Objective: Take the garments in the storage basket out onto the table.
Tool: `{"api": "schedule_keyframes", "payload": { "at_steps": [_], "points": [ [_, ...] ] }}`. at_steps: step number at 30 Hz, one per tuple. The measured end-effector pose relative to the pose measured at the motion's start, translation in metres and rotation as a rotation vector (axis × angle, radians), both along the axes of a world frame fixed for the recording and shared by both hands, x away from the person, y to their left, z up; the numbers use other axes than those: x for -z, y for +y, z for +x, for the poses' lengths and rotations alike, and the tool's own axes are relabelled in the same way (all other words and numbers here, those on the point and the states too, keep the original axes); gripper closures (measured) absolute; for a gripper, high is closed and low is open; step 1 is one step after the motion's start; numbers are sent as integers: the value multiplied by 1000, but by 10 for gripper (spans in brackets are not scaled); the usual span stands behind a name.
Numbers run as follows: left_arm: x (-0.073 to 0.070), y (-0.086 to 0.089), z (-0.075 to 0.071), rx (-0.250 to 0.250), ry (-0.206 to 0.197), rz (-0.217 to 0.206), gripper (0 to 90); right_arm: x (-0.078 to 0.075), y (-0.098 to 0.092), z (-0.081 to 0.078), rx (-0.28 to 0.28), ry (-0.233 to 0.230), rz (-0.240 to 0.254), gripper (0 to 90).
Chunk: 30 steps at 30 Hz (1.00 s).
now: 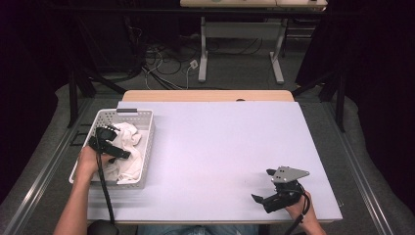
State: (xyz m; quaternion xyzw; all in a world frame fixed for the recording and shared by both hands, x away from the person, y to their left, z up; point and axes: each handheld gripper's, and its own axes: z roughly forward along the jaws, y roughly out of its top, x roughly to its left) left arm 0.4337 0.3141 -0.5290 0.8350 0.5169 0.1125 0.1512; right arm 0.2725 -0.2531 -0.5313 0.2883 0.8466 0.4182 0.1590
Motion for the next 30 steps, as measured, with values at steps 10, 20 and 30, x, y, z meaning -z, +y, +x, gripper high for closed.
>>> {"api": "schedule_keyframes", "payload": {
  "at_steps": [10, 20, 30],
  "points": [
    [9, -2, 3, 3, 50, 0, 1, 0, 1, 0, -3, -1, -9, 1],
    [10, 0, 3, 16, 65, -42, 97, 0, 4, 0, -12, 0, -11, 1],
    [5, 0, -1, 51, 34, -88, 355, 0, 2, 2, -7, 9, -7, 1]
  ]
}}
